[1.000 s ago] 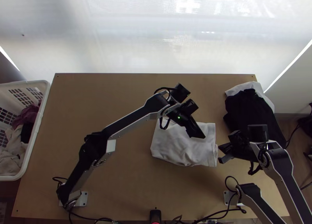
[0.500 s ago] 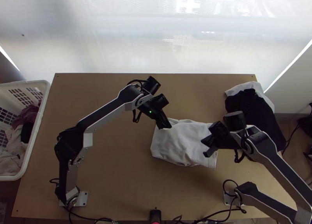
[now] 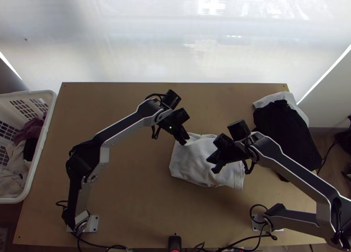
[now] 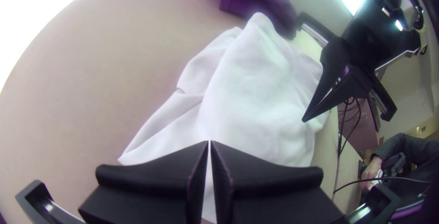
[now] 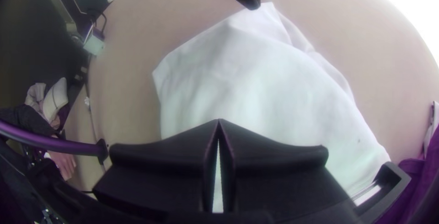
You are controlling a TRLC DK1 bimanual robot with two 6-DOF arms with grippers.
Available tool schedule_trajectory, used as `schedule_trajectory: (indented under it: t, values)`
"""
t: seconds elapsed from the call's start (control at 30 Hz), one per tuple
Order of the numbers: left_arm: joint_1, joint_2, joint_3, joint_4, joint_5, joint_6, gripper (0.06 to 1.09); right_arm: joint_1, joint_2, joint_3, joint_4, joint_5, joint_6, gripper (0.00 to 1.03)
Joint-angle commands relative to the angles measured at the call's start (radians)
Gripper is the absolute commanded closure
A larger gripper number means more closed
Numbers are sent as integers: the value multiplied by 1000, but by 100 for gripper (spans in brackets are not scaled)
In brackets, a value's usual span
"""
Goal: Fold the t-shirt
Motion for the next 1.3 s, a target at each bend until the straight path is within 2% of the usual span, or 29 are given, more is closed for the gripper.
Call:
schedule_trajectory:
  t: [0.0, 0.2, 0.37, 0.57, 0.8, 1.27]
  values:
    - [-52, 56, -5, 21, -1, -32, 100, 10, 65, -32, 57, -63, 7, 100]
    - [-52, 99, -28, 38, -27, -32, 100, -21, 95, -130, 66, -118, -35, 100]
    - [-36, 128, -35, 65, -66, -28, 103, -110, 94, -210, 63, -153, -90, 100]
    - [-24, 130, -32, 91, -116, -23, 103, -252, 66, -253, -3, -155, -199, 100]
    - [-19, 128, -34, 88, -121, -17, 103, -351, 52, -245, -94, -155, -289, 100]
    - [-3, 76, -52, 53, -129, 1, 103, -366, -102, -264, -198, -153, -291, 100]
